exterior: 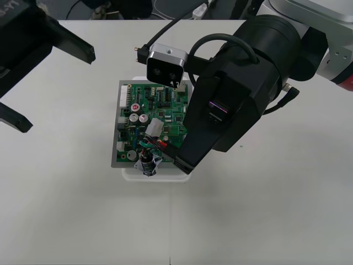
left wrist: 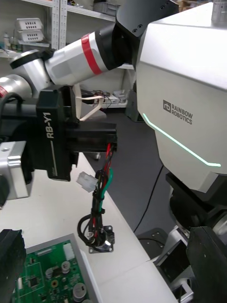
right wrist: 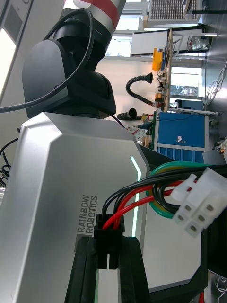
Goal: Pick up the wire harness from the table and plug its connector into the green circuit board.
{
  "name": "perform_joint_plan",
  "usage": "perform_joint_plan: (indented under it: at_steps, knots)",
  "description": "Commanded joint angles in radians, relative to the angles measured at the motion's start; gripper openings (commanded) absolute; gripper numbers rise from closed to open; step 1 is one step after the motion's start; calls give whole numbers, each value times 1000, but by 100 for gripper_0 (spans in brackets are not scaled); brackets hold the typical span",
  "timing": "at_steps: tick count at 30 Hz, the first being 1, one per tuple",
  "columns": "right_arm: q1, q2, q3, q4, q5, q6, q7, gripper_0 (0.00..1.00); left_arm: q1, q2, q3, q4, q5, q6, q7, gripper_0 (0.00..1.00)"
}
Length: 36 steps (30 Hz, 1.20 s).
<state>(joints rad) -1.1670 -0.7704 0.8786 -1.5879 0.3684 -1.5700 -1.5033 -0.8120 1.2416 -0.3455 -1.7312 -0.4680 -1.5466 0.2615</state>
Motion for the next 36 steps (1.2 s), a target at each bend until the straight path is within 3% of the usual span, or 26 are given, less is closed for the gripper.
perform_joint_plan:
  at_steps: [1, 36]
  knots:
    - [-51, 14, 8, -29, 4, -1, -20, 0, 10, -30, -23, -39, 17, -24, 41, 100]
    - [-51, 14, 10, -29, 3, -1, -8, 0, 10, -131, -67, -130, -27, -18, 99, 100]
